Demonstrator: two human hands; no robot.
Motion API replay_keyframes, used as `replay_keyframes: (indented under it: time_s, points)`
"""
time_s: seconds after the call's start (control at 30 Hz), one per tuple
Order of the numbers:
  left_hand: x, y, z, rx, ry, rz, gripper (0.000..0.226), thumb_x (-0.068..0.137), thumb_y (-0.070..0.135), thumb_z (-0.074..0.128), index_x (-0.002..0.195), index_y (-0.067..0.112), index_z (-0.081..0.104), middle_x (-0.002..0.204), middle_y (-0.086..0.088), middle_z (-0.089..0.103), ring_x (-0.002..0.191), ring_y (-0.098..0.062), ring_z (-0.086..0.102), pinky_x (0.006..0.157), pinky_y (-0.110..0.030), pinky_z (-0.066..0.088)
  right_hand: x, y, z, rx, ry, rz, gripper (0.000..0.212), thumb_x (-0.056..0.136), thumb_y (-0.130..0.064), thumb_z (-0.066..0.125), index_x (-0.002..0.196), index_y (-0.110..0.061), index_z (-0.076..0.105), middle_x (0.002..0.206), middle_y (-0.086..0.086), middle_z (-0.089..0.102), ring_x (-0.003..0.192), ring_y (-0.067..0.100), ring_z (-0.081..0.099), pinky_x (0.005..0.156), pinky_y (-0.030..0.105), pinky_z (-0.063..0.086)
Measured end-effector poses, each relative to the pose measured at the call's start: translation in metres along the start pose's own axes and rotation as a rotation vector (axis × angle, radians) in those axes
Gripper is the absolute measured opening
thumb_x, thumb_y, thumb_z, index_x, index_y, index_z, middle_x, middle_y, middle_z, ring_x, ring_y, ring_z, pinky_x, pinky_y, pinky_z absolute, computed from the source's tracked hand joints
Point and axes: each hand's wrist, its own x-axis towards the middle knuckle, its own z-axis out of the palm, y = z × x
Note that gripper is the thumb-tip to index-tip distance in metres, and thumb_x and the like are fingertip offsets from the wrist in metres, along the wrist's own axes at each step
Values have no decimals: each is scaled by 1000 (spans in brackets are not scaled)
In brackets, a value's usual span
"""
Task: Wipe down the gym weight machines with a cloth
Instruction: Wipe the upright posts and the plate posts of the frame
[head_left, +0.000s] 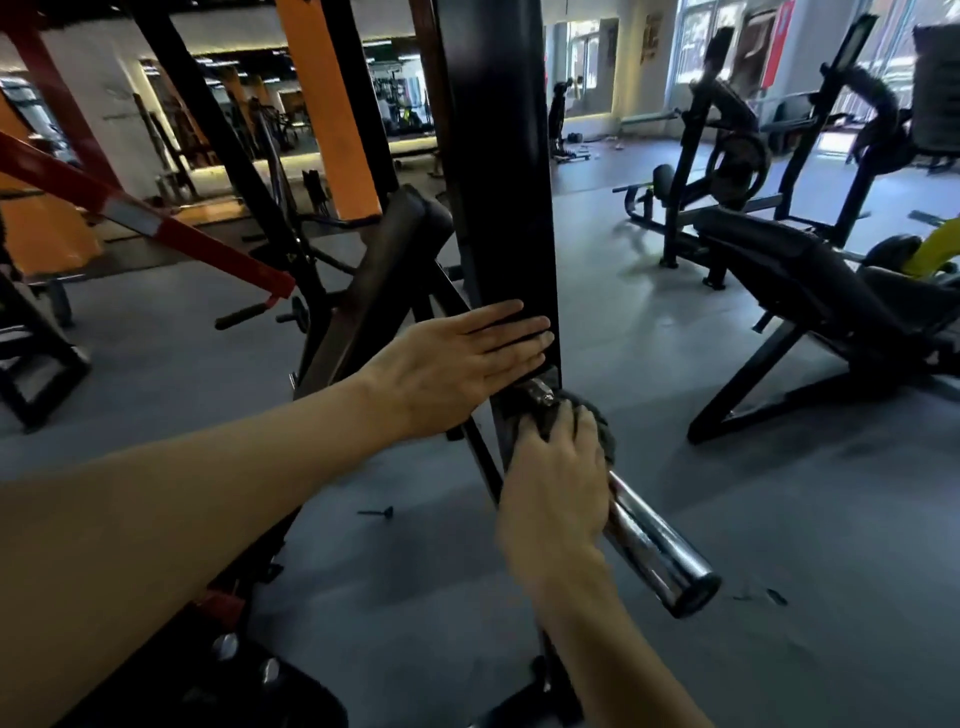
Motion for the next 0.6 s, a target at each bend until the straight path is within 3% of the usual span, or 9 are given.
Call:
replay_keyframes:
  time_s: [0.1,0.17,0.23,0.33,0.4,0.47,0.6]
  points:
    - [-1,-5,-6,20,-22,58,62,104,18,17,160,6,-8,169,-12,-10,156,-30,-12,125,-51,-9,16,19,-34,91,-179,177,43,95,-20,51,137,-10,51,132,16,60,121,35,53,99,39,45]
    - [0,-5,-9,29,-42,78,64,102,14,16,159,4,-10,169,-13,-13,155,-31,-15,125,-50,-11,26,30,-37,84,-242,180,34,97,-21,47,125,-7,59,119,16,66,107,37,60,88,40,50]
    - [1,-4,-14,39,-62,93,65,102,12,19,159,3,-10,169,-13,-14,155,-31,-17,123,-49,-15,15,21,-36,26,-285,122,48,95,-20,51,140,-6,50,134,17,58,121,36,55,99,41,46]
    - [0,-6,-20,47,-108,100,68,103,12,23,158,2,-16,167,-15,-20,153,-31,-20,117,-47,-21,-16,-1,-21,-95,-152,-56,65,85,-17,64,146,0,47,149,25,47,140,40,43,115,46,36]
    - [2,-11,-26,59,-161,111,70,104,12,25,157,3,-19,165,-14,-25,152,-29,-23,119,-45,-20,-15,-6,-18,-105,-104,-68,64,91,-17,57,150,0,40,155,26,38,147,39,33,120,46,27]
    - [5,-17,-33,18,-218,128,70,105,13,26,156,5,-21,165,-12,-27,152,-28,-24,123,-44,-15,-1,-2,-28,-91,-201,-29,68,99,-22,47,159,-3,20,165,22,18,153,36,18,123,44,17]
    - [6,-19,-43,-42,-300,127,70,105,16,27,157,7,-19,165,-12,-26,153,-26,-22,126,-43,-9,12,9,-41,-20,-307,-42,66,101,-26,41,160,-9,17,166,15,17,151,33,21,121,44,22]
